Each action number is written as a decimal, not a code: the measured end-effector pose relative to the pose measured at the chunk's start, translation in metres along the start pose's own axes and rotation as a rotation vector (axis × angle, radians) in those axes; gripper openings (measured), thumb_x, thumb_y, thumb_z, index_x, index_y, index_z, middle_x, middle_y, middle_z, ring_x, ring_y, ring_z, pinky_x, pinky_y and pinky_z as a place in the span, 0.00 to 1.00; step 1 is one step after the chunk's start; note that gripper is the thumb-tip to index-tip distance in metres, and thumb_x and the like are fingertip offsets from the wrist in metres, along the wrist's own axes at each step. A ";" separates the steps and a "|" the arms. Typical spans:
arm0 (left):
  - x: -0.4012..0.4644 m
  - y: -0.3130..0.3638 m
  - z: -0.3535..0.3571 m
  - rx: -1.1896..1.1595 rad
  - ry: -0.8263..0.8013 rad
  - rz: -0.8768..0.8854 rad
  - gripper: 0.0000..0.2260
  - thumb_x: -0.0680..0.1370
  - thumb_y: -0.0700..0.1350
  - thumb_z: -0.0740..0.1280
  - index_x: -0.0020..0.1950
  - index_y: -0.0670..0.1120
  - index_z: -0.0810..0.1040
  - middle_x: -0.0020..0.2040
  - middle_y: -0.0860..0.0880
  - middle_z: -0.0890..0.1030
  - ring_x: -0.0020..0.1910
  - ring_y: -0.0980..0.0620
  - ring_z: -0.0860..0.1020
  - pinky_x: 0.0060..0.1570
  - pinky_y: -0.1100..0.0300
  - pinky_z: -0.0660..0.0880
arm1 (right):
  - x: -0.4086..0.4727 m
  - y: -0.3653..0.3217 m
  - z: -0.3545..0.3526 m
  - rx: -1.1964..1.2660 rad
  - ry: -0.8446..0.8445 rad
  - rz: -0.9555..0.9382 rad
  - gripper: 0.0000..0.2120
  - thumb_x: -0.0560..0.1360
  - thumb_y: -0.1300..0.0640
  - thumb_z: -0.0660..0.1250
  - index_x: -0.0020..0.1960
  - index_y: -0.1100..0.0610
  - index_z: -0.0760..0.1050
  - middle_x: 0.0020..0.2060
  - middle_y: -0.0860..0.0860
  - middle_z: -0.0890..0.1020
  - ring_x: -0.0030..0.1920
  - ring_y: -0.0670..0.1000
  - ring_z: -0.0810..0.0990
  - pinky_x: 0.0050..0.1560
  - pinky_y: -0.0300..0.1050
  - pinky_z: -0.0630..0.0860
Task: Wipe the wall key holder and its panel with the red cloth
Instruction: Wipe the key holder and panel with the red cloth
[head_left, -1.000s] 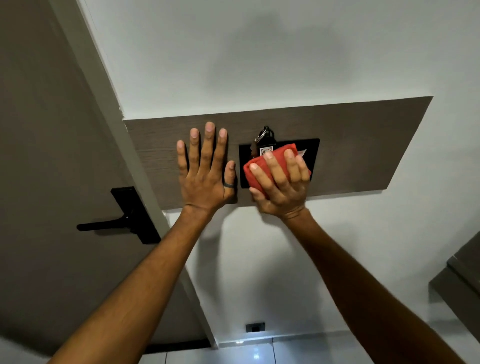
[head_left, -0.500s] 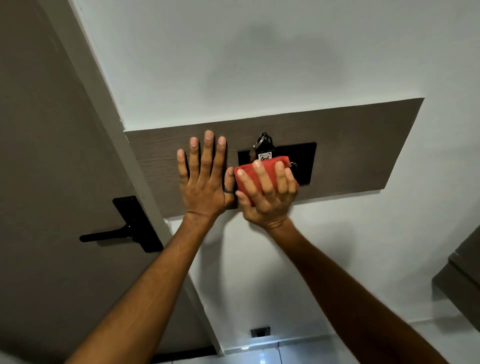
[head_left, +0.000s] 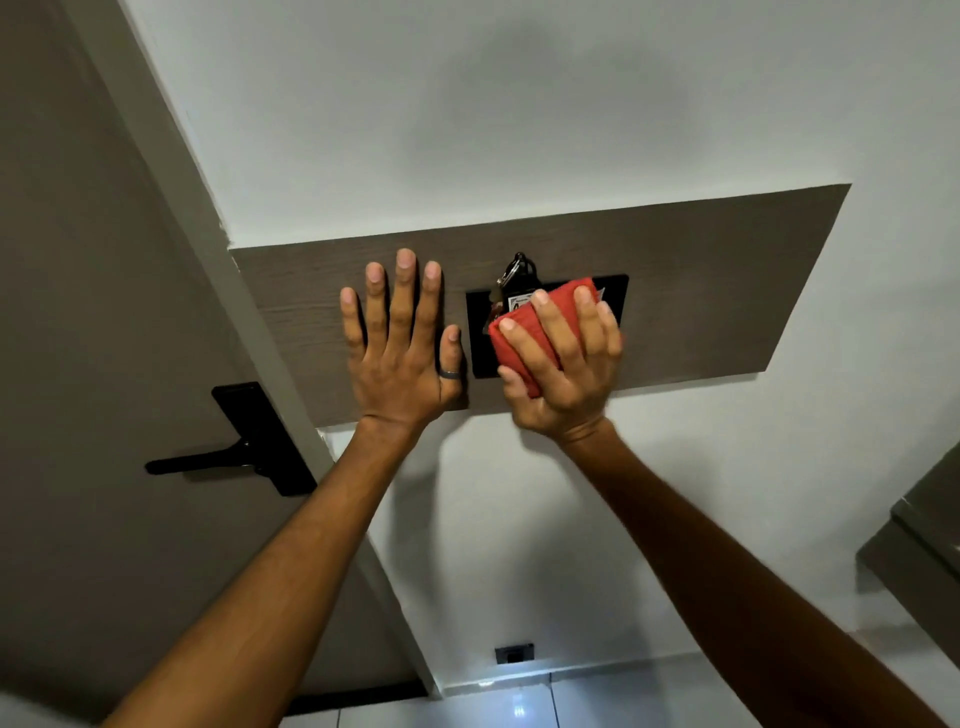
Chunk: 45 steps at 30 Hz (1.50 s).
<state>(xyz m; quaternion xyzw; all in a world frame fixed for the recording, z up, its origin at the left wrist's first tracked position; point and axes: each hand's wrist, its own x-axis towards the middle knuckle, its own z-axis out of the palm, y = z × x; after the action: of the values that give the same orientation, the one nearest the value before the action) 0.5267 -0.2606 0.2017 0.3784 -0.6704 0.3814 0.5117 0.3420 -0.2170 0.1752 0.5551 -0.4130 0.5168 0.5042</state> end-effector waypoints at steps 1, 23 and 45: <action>0.000 0.000 0.000 -0.004 0.000 0.003 0.28 0.84 0.53 0.55 0.83 0.46 0.54 0.83 0.49 0.49 0.83 0.46 0.46 0.82 0.44 0.45 | -0.005 -0.011 0.002 -0.007 0.010 0.023 0.23 0.79 0.43 0.65 0.73 0.47 0.77 0.70 0.53 0.77 0.76 0.62 0.69 0.79 0.57 0.64; -0.005 -0.002 0.006 0.015 0.004 0.009 0.29 0.84 0.54 0.54 0.83 0.47 0.54 0.84 0.48 0.47 0.83 0.45 0.47 0.82 0.43 0.46 | 0.021 0.021 -0.003 0.026 -0.035 0.207 0.23 0.83 0.44 0.59 0.75 0.48 0.73 0.75 0.54 0.74 0.80 0.63 0.64 0.81 0.61 0.60; 0.009 0.016 -0.038 0.009 -0.263 -0.078 0.25 0.86 0.50 0.55 0.83 0.47 0.55 0.83 0.42 0.55 0.83 0.43 0.48 0.81 0.43 0.47 | 0.032 0.037 -0.037 -0.105 -0.141 0.291 0.19 0.84 0.48 0.62 0.70 0.53 0.79 0.70 0.56 0.79 0.73 0.66 0.74 0.72 0.63 0.73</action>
<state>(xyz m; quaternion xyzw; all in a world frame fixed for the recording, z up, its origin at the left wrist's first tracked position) 0.5258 -0.2208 0.2156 0.4531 -0.7149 0.3113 0.4320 0.3042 -0.1840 0.2099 0.4972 -0.5498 0.5219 0.4222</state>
